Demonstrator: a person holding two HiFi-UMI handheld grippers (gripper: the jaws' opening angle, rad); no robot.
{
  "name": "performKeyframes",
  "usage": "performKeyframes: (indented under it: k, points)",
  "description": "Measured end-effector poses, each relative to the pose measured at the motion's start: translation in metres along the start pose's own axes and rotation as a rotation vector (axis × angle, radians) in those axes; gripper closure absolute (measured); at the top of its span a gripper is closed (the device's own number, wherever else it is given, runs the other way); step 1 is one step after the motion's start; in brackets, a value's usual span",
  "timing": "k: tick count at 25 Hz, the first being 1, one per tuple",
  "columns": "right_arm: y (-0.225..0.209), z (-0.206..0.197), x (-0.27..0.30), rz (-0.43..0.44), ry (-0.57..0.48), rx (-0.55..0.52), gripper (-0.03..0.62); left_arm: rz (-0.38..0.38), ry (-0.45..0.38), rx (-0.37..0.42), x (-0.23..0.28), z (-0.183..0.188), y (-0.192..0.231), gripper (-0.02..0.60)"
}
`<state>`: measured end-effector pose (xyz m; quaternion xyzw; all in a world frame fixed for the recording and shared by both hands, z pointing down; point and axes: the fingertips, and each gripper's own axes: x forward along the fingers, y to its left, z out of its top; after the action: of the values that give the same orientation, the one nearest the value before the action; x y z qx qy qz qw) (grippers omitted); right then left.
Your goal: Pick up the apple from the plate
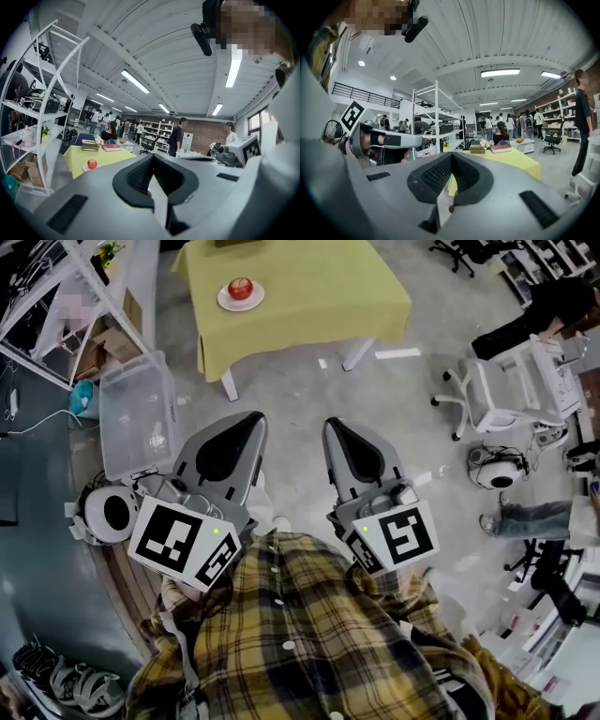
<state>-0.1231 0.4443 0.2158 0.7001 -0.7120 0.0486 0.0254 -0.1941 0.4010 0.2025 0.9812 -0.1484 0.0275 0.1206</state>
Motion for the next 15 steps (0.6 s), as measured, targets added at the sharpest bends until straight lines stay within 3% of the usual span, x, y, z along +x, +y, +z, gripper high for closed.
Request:
performKeyframes:
  k: [15]
  points:
    - [-0.023, 0.021, 0.146, -0.027, -0.004, 0.014, 0.597, -0.058, 0.01, 0.016, 0.063, 0.04, 0.119, 0.575]
